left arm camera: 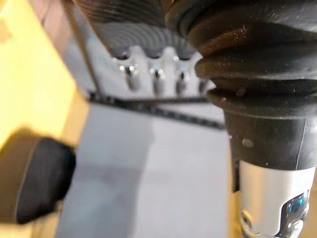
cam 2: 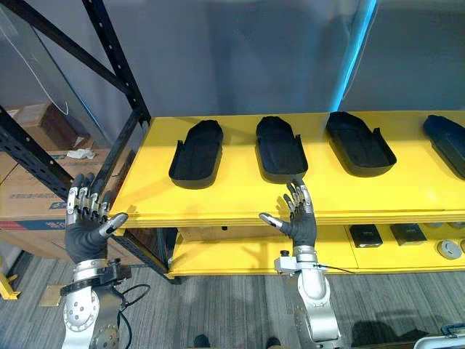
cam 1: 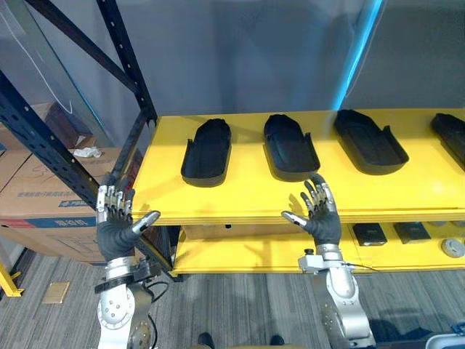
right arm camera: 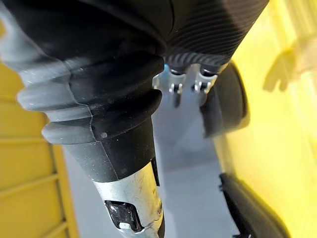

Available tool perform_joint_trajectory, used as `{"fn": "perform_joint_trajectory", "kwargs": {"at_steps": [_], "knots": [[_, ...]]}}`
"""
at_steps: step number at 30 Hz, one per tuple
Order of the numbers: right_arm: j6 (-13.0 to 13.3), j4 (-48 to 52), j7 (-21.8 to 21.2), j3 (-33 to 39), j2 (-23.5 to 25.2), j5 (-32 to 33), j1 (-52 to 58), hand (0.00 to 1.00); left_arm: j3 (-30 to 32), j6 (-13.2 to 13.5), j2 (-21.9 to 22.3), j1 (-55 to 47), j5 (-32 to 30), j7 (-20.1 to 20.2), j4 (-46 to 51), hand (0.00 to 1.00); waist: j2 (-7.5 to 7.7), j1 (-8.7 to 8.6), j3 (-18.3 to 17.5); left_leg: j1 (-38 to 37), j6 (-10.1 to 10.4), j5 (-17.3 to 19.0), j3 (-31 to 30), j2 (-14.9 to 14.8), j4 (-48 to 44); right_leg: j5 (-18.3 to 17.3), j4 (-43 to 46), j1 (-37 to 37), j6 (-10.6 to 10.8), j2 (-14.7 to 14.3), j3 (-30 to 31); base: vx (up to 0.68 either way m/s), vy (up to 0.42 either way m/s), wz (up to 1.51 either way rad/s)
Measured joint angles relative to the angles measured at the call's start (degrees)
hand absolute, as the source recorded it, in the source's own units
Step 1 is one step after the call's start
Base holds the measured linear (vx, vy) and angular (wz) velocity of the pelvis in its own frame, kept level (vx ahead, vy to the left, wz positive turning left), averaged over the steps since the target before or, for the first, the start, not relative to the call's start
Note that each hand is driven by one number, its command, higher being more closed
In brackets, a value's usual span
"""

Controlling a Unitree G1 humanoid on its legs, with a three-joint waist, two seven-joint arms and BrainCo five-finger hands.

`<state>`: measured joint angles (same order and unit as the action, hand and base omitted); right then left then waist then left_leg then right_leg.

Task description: Walk over and take plastic housings, then place them on the shelf

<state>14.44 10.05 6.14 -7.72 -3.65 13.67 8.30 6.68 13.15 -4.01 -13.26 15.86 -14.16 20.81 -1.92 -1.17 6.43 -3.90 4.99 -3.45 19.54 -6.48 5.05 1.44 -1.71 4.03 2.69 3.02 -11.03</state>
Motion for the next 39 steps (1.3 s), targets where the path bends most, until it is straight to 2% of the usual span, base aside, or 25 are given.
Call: {"fn": "perform_joint_trajectory", "kwargs": {"at_steps": [3, 5, 11, 15, 18, 21, 23, 26, 31, 33, 39], "knots": [[2.08, 2.69, 0.01, 1.10, -0.11, -1.08, -0.05, 0.00, 1.79, -0.18, -0.16, 5.00, -1.23, -2.90, -4.03, 0.00, 0.10, -1.50, 0.11, 0.50, 0.00, 0.01, 0.54, 0.05, -0.01, 0.26, 0.02, -1.20, -0.07, 0.01, 0.93, -0.01, 0.007, -0.17], [2.92, 4.41, -0.26, 2.88, -0.27, -0.95, -0.39, 0.00, 2.45, -0.82, -0.32, 8.74, -1.28, -4.70, -5.98, 0.00, 0.21, -1.84, 0.68, 1.12, -0.01, 0.02, 1.75, 0.04, -0.03, 0.46, 0.04, -2.55, 0.01, -0.02, 2.31, -0.02, 0.021, -0.28], [3.17, 5.77, -1.08, 6.06, -1.23, -1.28, -0.25, 0.00, 4.99, -1.09, -2.58, 17.91, -3.54, -12.06, -14.14, 0.00, -0.33, -5.15, 4.43, 1.96, -0.22, 0.06, 4.66, 0.18, -0.25, 1.70, 0.16, -5.06, -0.03, -0.09, 5.36, -0.01, 0.021, -0.28], [3.59, 5.74, 3.86, 10.24, -0.94, -6.61, 3.19, 0.00, 8.44, -0.92, -2.55, 20.97, -3.53, -17.10, -18.96, 0.00, -1.25, -7.04, 6.45, 0.86, -0.32, 0.15, 6.29, 0.12, -0.25, 1.92, 0.60, -5.10, -0.13, -0.30, 7.17, 0.05, 0.004, -0.23], [5.52, 4.73, 7.73, 14.76, -0.30, -7.84, 5.83, 0.00, 9.45, -0.81, -2.59, 21.34, -3.40, -19.59, -20.41, 0.00, -1.58, -7.91, 7.20, 0.70, -0.30, 0.17, 7.74, 0.00, -0.26, 1.90, 0.79, -5.61, -0.16, -0.49, 8.28, 0.03, -0.004, -0.18], [8.17, 4.32, 8.99, 17.04, -0.10, -9.39, 7.99, 0.00, 10.37, -0.78, -2.60, 21.22, -3.29, -21.57, -20.42, 0.00, -1.82, -9.01, 8.27, 0.15, -0.30, 0.17, 8.19, -0.16, -0.25, 1.60, 1.50, -5.71, -0.22, -0.63, 8.85, 0.01, -0.005, -0.15], [10.78, 4.32, 8.87, 17.21, 0.14, -10.05, 10.55, 0.00, 10.35, -0.93, -2.51, 21.26, -3.38, -22.41, -20.89, 0.00, -2.21, -9.09, 8.53, -0.66, -0.23, 0.41, 9.14, -0.45, -0.20, 1.08, 2.48, -5.69, -0.48, -0.88, 9.37, -0.01, 0.001, -0.14], [12.08, 4.31, 8.82, 17.19, 0.55, -10.00, 11.79, 0.00, 10.47, -1.11, -2.49, 20.96, -3.34, -23.34, -23.46, 0.00, -2.68, -9.10, 8.75, -1.11, -0.33, 0.78, 9.30, -0.56, 0.00, 0.28, 3.68, -5.81, -0.60, -0.94, 9.35, -0.04, 0.011, -0.01], [12.18, 4.35, 8.75, 15.52, 0.51, -10.01, 12.87, 0.00, 10.57, -1.75, -2.50, 20.51, -2.75, -22.93, -25.77, 0.00, -2.75, -9.03, 8.81, -0.63, -0.25, 1.50, 9.34, -0.51, 0.02, -0.21, 4.14, -6.13, -0.32, -0.80, 9.30, -0.01, 0.005, 0.02], [12.18, 4.43, 8.72, 14.36, 0.47, -9.99, 12.91, 0.00, 10.57, -2.14, -2.63, 20.53, -2.31, -21.43, -27.29, 0.00, -2.87, -9.04, 8.86, 0.24, -0.08, 1.63, 9.42, -0.39, 0.01, -0.19, 4.42, -7.22, -0.29, -0.62, 9.30, 0.00, 0.000, 0.00], [12.18, 4.43, 8.69, 14.25, -0.16, -9.92, 12.67, 0.00, 10.54, -2.73, -3.84, 22.13, -2.00, -19.83, -35.28, 0.00, -3.47, -9.05, 9.25, 1.00, -0.40, 0.75, 9.53, 0.11, -0.27, -1.60, 8.36, -10.01, -0.23, -0.02, 9.48, 0.05, 0.014, 0.01]]}}
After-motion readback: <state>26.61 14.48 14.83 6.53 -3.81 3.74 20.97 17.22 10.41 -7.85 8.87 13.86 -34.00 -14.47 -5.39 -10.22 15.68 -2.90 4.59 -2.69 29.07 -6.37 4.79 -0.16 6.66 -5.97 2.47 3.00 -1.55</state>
